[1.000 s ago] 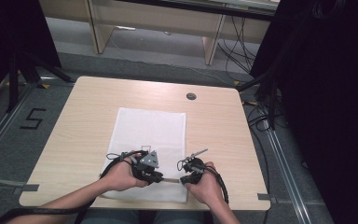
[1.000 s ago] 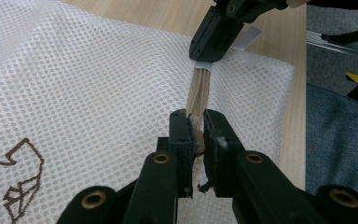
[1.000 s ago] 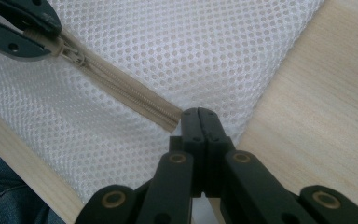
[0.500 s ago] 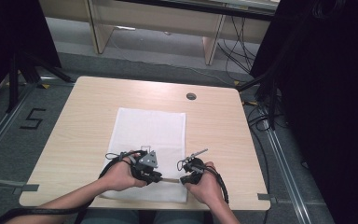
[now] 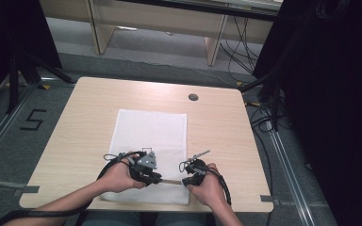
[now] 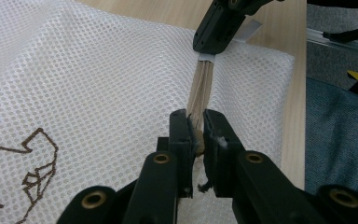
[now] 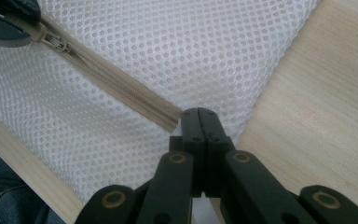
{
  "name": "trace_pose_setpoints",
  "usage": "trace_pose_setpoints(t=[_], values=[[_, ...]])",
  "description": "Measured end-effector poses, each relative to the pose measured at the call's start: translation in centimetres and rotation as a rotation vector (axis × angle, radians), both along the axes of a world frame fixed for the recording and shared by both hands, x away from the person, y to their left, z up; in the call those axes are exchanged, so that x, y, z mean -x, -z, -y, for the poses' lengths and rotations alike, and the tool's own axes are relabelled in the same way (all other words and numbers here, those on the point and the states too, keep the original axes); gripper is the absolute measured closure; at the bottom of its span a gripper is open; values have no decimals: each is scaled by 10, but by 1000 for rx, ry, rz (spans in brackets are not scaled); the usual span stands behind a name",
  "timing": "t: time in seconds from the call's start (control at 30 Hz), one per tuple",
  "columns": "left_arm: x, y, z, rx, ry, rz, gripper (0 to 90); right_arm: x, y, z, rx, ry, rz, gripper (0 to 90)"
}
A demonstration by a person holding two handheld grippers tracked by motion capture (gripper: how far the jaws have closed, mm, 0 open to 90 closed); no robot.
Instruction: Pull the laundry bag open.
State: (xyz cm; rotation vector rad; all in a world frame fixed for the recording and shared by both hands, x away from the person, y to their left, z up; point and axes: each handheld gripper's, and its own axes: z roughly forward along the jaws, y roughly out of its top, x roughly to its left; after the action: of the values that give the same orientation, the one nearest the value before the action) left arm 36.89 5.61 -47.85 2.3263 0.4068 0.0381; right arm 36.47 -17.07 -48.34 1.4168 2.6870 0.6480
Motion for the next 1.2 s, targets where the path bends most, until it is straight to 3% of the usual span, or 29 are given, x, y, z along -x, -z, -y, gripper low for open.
trace_pose_setpoints(t=[0.13,0.2,0.3,0.5,0.57,0.6,0.83,0.87,0.93,0.97,1.2], values=[[0,0,0,-8,17,16,818,0,0,0,8,-2,8,900],[2,1,1,-1,4,1,818,0,0,1,8,-3,6,900],[0,-1,-1,-20,23,22,818,0,0,1,9,-3,8,900],[2,-1,-6,-1,-6,6,818,0,0,0,10,-5,7,900],[0,-1,-8,-25,8,20,818,0,0,0,13,-5,7,900],[1,0,-8,-2,-4,8,818,0,0,0,12,-6,7,900],[2,-2,-14,-1,-12,3,818,0,0,0,11,-6,7,900],[1,-3,-15,-15,-8,17,818,0,0,0,10,-6,7,900],[2,-3,-16,10,-20,-8,818,-1,0,0,9,-9,10,900],[1,-3,-17,-1,-13,10,818,-1,0,0,11,-6,7,900],[2,-3,-19,11,-17,-4,818,-1,0,1,8,-7,6,900]])
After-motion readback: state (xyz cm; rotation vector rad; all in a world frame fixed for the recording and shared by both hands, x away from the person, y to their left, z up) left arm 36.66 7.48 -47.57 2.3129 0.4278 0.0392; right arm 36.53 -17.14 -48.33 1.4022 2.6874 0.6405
